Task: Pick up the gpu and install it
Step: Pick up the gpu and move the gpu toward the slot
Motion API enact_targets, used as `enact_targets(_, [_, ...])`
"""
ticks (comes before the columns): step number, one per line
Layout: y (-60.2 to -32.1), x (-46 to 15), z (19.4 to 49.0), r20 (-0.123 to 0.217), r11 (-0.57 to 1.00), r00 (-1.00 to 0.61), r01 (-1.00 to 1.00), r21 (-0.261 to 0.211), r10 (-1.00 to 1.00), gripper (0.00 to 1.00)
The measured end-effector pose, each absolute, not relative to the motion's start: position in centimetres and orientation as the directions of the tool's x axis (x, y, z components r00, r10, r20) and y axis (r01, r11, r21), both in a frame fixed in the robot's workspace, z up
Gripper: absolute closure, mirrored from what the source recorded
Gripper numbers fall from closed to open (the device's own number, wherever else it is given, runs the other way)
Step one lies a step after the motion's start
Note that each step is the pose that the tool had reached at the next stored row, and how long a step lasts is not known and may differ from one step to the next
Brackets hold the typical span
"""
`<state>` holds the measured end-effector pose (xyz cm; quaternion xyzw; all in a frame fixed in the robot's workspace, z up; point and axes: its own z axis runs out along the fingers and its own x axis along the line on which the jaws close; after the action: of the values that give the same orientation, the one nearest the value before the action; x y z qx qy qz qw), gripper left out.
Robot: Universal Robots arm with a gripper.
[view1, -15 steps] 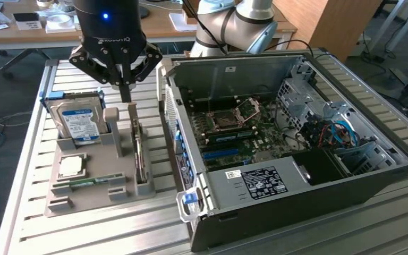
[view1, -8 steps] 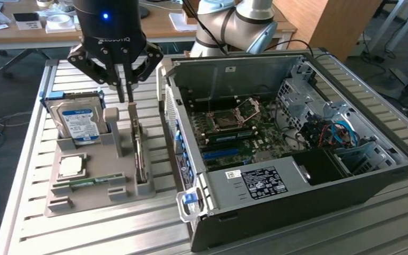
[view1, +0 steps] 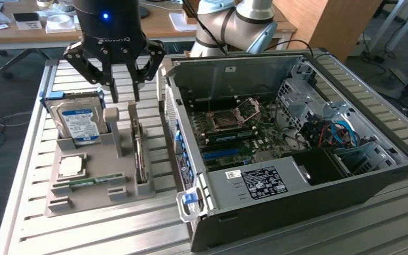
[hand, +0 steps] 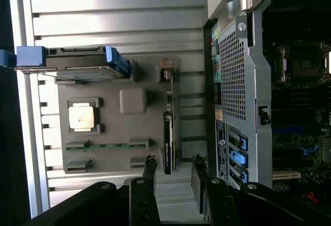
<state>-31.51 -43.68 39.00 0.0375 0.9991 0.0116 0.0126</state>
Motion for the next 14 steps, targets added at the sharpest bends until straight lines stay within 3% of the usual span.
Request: enact_targets(14, [-43.68, -31.51, 38.47, -0.024, 0.997, -0.997, 0.075, 0.024, 0.075, 0.59])
